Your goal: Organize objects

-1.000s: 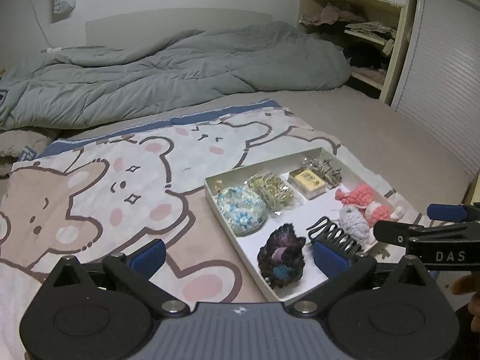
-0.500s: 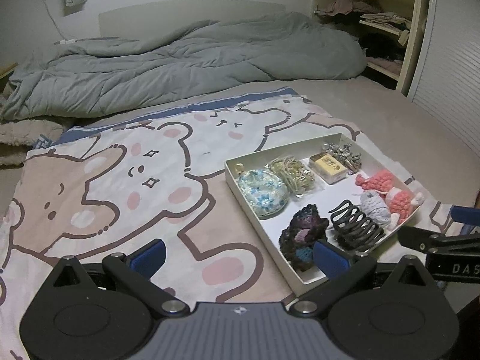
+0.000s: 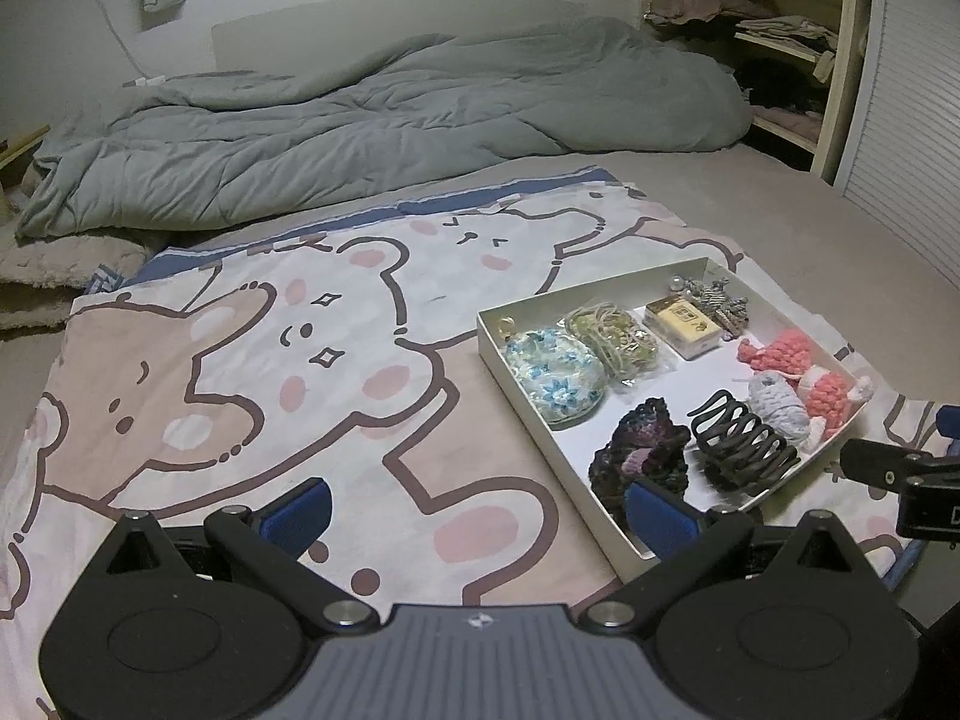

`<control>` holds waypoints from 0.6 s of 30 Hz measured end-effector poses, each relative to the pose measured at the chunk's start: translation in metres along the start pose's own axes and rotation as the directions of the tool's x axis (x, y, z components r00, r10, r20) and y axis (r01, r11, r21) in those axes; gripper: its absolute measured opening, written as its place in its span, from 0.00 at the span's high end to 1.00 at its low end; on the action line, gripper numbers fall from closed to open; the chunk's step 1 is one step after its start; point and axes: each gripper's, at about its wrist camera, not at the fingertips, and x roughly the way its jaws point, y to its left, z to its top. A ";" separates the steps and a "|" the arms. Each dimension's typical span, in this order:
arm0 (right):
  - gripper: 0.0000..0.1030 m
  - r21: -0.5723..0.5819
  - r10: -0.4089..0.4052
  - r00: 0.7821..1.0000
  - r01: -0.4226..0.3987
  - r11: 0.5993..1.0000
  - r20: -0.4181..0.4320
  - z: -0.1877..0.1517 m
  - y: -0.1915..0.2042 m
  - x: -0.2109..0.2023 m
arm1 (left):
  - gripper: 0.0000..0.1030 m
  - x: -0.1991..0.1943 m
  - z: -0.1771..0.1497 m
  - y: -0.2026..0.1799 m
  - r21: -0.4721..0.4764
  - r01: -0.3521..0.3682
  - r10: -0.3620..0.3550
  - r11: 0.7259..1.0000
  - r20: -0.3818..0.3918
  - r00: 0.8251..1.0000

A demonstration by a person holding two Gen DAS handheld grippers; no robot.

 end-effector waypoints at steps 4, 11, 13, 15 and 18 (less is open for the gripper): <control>0.00 0.000 -0.001 1.000 0.001 1.000 -0.001 0.000 0.000 0.000 | 0.00 0.001 0.000 0.000 0.001 -0.006 0.006 1.000 -0.002 1.000; 0.00 -0.001 -0.002 1.000 0.002 1.000 -0.002 -0.001 0.000 0.000 | 0.00 0.002 -0.001 0.000 0.002 -0.003 0.003 1.000 -0.005 1.000; 0.00 0.000 -0.004 1.000 0.004 1.000 -0.004 -0.001 0.000 0.000 | 0.00 0.002 -0.001 0.000 0.002 -0.002 0.002 1.000 -0.006 1.000; 0.00 0.001 -0.005 1.000 0.005 1.000 -0.005 -0.001 0.000 0.000 | 0.00 0.003 -0.001 0.000 0.000 -0.002 0.002 1.000 -0.007 1.000; 0.00 0.001 -0.004 1.000 0.004 1.000 -0.004 -0.001 0.000 0.000 | 0.00 0.003 -0.002 0.000 0.001 0.000 0.000 1.000 -0.008 1.000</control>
